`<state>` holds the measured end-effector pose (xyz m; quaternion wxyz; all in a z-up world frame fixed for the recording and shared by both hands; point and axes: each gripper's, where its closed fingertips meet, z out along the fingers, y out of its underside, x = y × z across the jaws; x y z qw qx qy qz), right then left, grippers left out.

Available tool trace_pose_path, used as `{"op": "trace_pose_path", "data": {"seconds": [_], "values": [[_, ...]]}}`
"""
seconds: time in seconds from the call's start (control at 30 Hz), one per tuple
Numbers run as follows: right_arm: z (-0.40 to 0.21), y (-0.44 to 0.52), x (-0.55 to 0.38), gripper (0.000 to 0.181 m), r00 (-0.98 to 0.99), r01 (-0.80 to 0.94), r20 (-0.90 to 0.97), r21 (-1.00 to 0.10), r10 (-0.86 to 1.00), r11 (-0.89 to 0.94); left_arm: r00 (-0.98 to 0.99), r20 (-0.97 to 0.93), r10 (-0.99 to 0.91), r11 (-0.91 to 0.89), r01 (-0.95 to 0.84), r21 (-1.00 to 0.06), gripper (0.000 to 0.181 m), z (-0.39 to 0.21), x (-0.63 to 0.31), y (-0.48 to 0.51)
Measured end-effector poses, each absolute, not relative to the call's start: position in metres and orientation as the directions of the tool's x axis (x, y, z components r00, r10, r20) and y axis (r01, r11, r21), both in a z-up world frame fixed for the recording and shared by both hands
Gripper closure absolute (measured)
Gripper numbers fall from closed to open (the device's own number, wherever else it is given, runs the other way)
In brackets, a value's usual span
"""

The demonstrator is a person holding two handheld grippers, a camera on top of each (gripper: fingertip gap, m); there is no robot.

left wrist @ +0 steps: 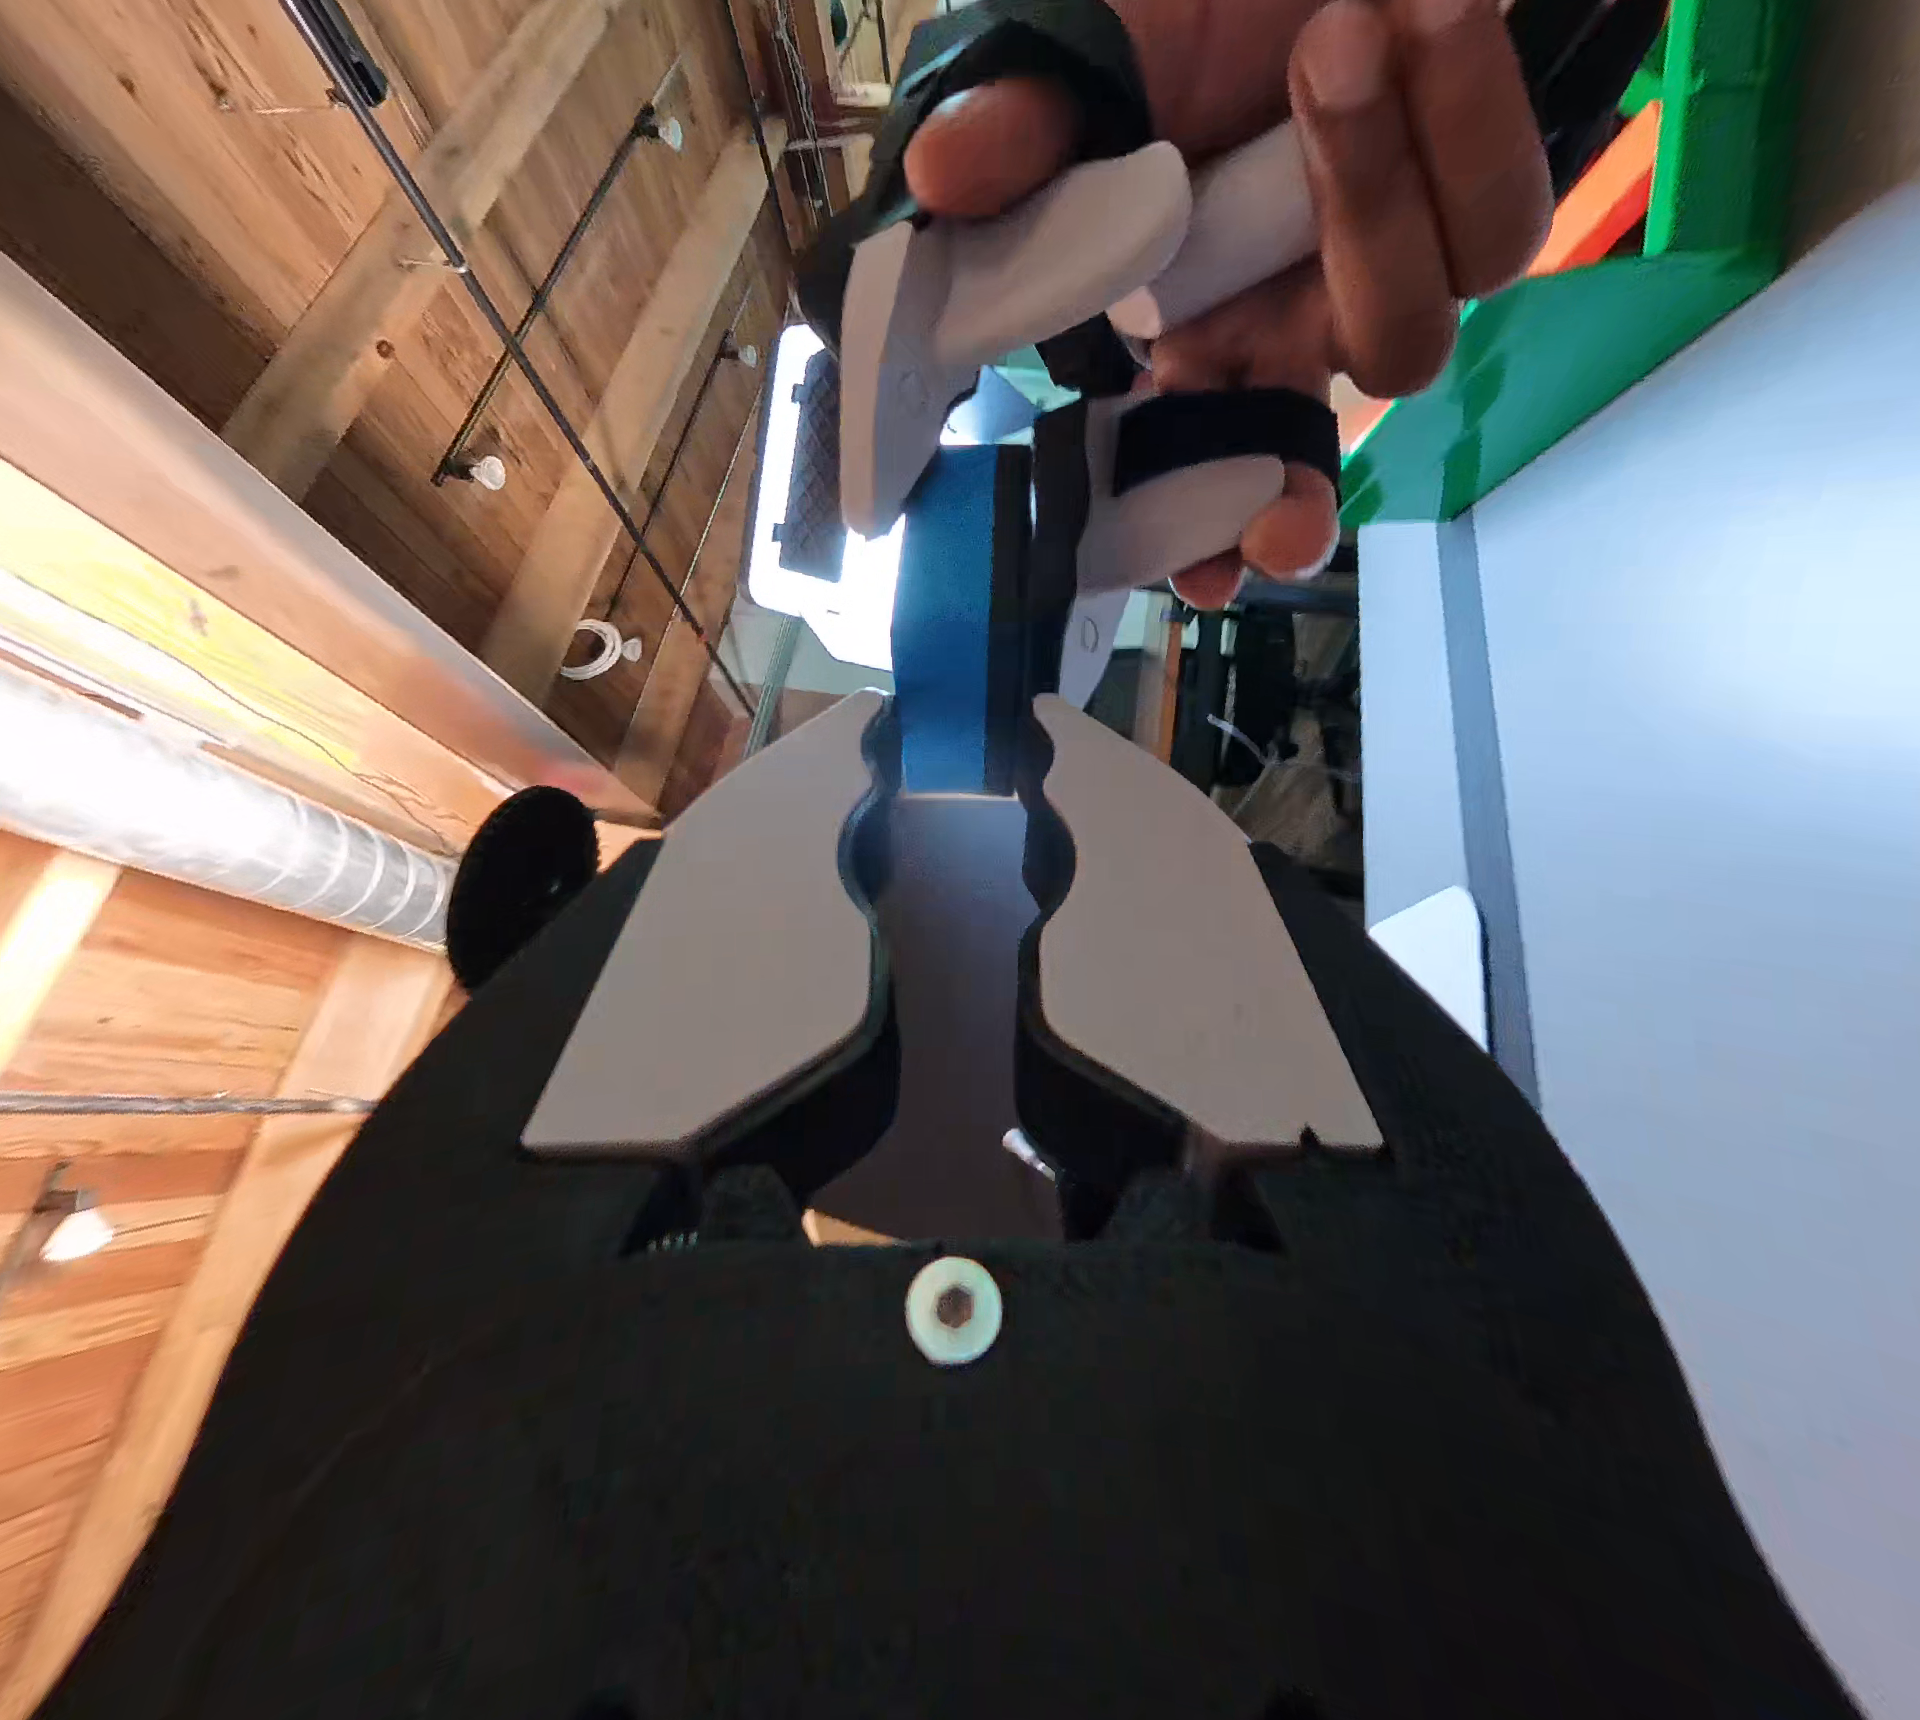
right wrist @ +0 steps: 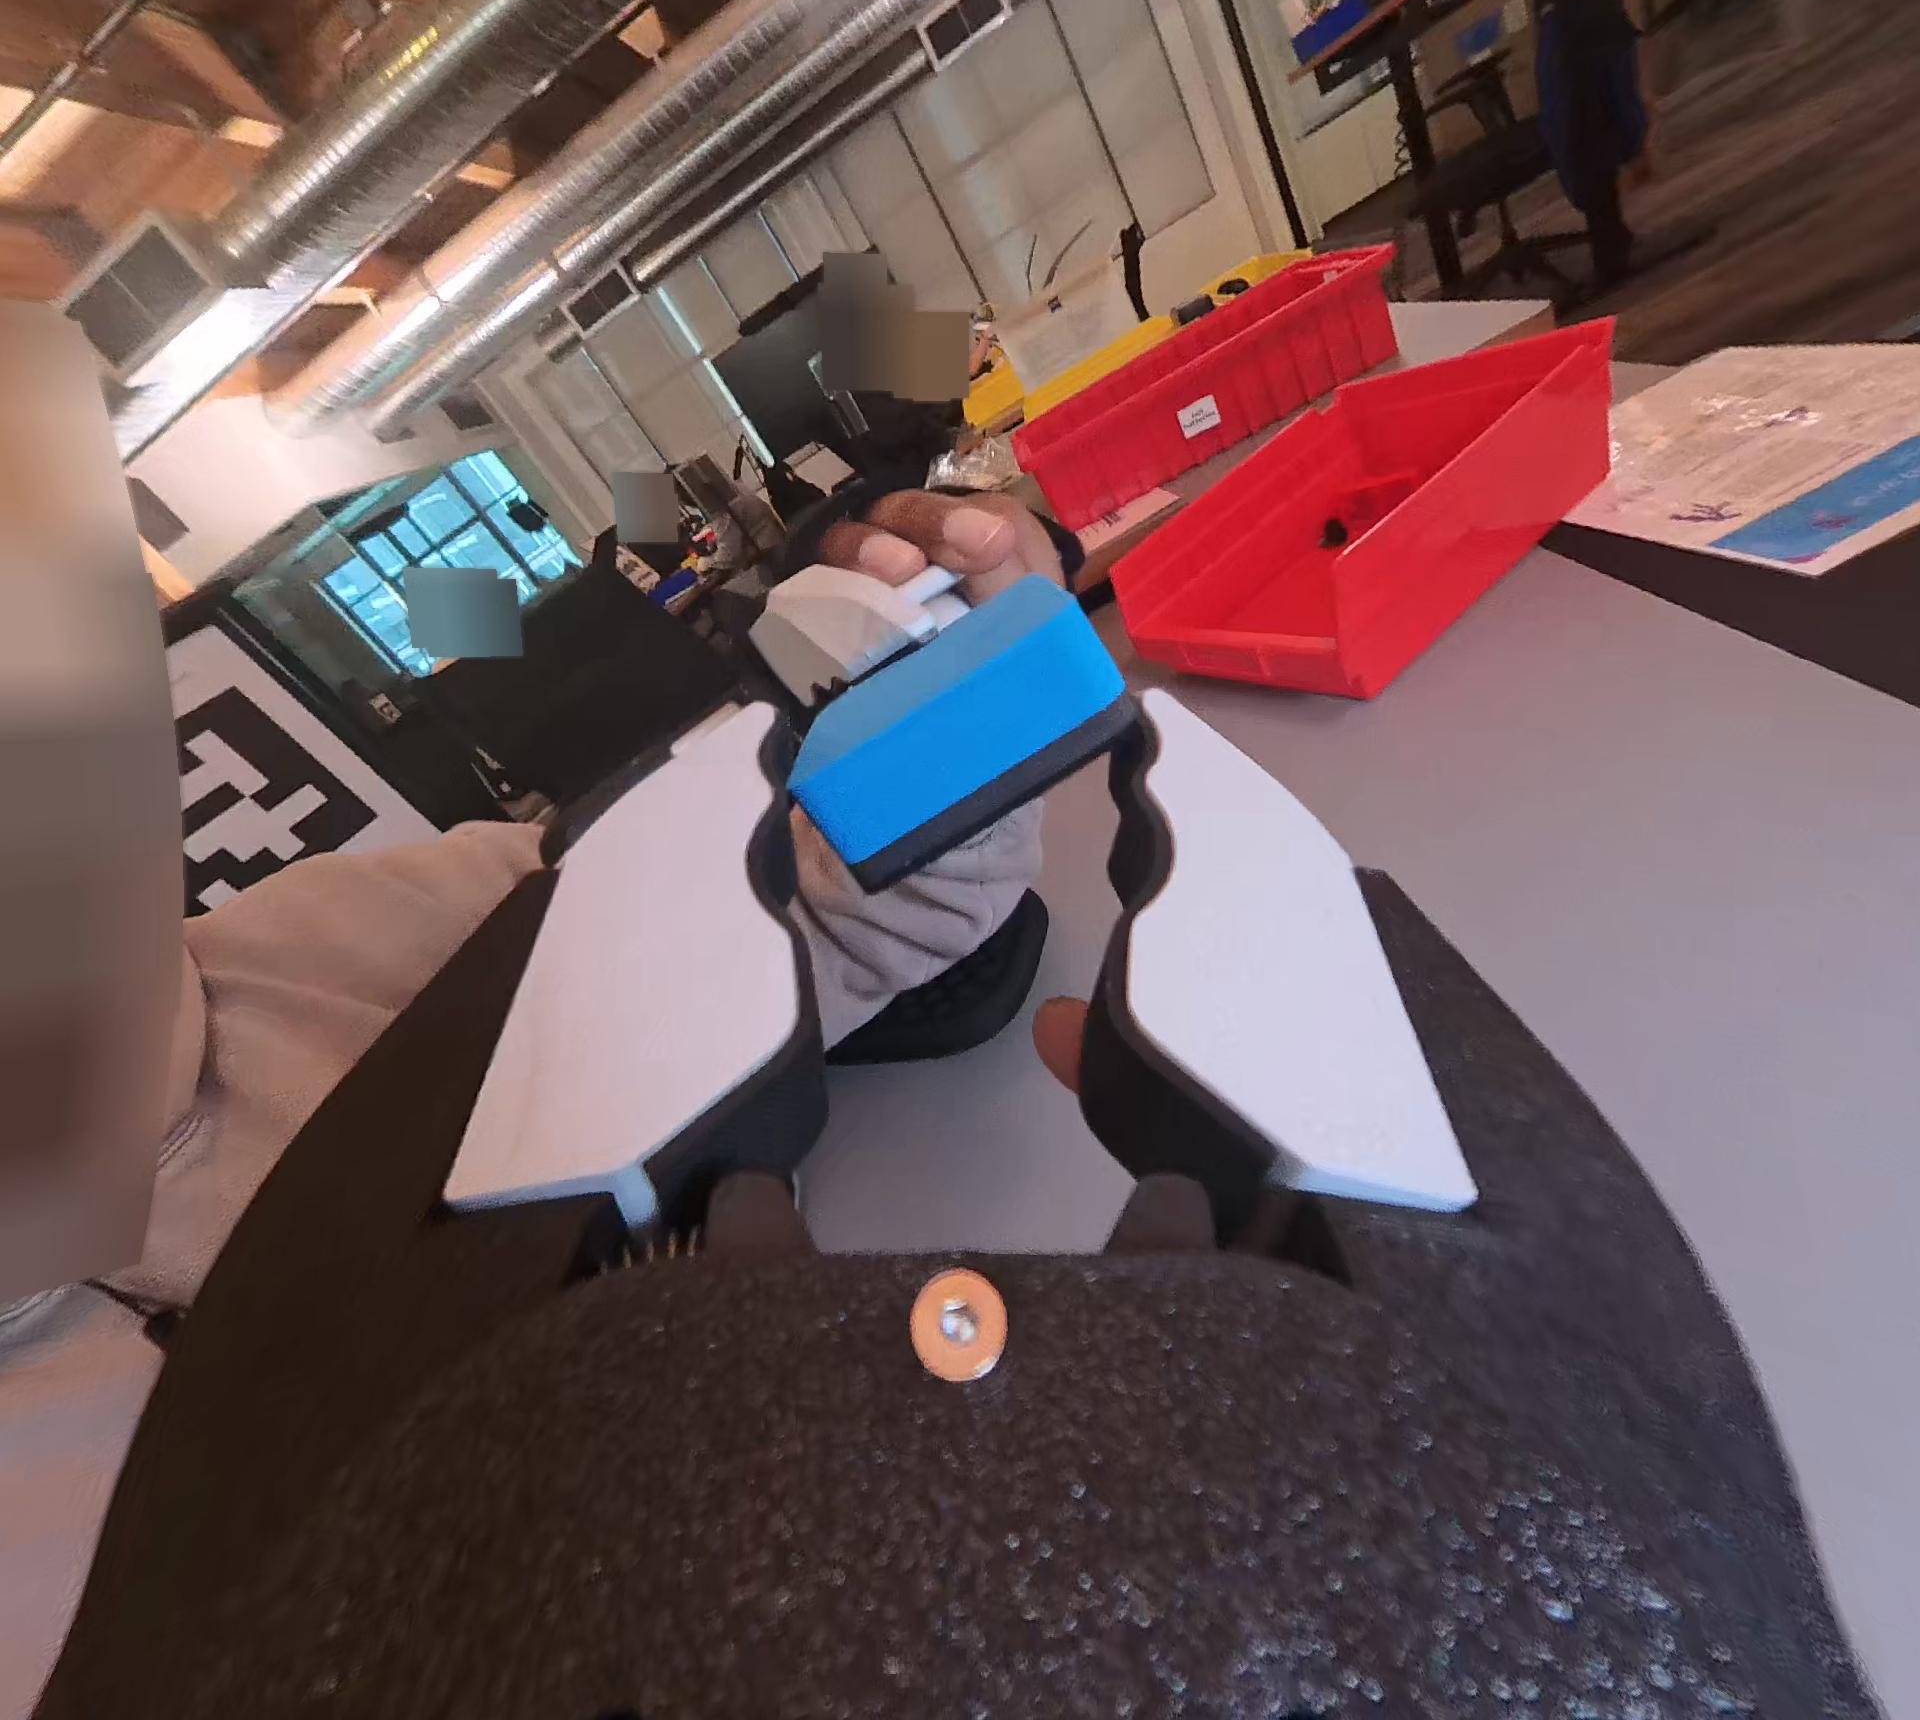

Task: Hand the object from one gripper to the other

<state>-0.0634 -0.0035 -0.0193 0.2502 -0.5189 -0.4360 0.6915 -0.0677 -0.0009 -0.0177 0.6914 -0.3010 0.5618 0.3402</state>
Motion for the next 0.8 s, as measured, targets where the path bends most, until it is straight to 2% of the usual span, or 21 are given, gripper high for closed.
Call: {"op": "trace_pose_path", "data": {"seconds": [0.07,0.13,0.2,0.27,0.3,0.37,0.4,0.47,0.53,0.63,0.67,0.7,0.8], "values": [[-0.019,-0.004,-0.063,0.125,-0.352,0.091,-0.471,-0.878,0.809,-0.471,0.131,-0.981,0.145,0.585,-0.811,-0.022,0.158,-0.017,-0.069,0.0],[-0.014,-0.005,-0.061,0.125,-0.369,0.041,-0.401,-0.908,0.838,-0.416,0.212,-0.975,0.061,0.623,-0.772,-0.129,0.157,-0.015,-0.067,-0.002],[-0.004,-0.008,-0.054,0.125,-0.4,-0.037,-0.301,-0.938,0.866,-0.344,0.373,-0.914,-0.159,0.657,-0.651,-0.38,0.152,-0.008,-0.063,-0.007],[0.011,-0.01,-0.042,0.125,-0.417,-0.137,-0.199,-0.951,0.887,-0.277,0.509,-0.717,-0.476,0.612,-0.394,-0.686,0.14,0.005,-0.058,-0.018],[0.017,-0.011,-0.035,0.125,-0.416,-0.188,-0.137,-0.954,0.899,-0.232,0.525,-0.571,-0.631,0.538,-0.234,-0.81,0.137,0.012,-0.055,-0.024],[0.026,-0.019,-0.025,0.125,-0.409,-0.267,-0.008,-0.955,0.913,-0.128,0.469,-0.236,-0.851,0.292,0.049,-0.955,0.137,0.023,-0.052,-0.028],[0.026,-0.024,-0.022,0.125,-0.395,-0.29,0.058,-0.955,0.917,-0.064,0.398,-0.068,-0.915,0.138,0.15,-0.979,0.136,0.024,-0.05,-0.028],[0.02,-0.029,-0.025,0.125,-0.314,-0.291,0.219,-0.948,0.924,0.126,0.216,0.197,-0.956,-0.135,0.273,-0.952,0.133,0.025,-0.046,-0.031],[0.007,-0.03,-0.033,0.125,-0.216,-0.235,0.383,-0.913,0.898,0.333,0.127,0.33,-0.936,-0.283,0.289,-0.914,0.137,0.02,-0.043,-0.029],[-0.008,-0.028,-0.042,0.125,-0.171,-0.124,0.484,-0.875,0.858,0.469,0.175,0.304,-0.937,-0.267,0.204,-0.942,0.141,0.003,-0.037,-0.024],[-0.011,-0.028,-0.043,0.125,-0.166,-0.1,0.498,-0.867,0.851,0.488,0.19,0.267,-0.945,-0.23,0.198,-0.953,0.157,0.003,-0.037,-0.025],[-0.011,-0.028,-0.043,0.134,-0.163,-0.097,0.5,-0.866,0.85,0.49,0.202,0.232,-0.952,-0.191,0.202,-0.961,0.158,0.005,-0.038,-0.025],[0.003,-0.022,-0.043,0.14,-0.114,-0.16,0.424,-0.9,0.898,0.405,0.235,0.168,-0.957,-0.096,0.291,-0.952,0.159,0.019,-0.047,-0.024]]}}
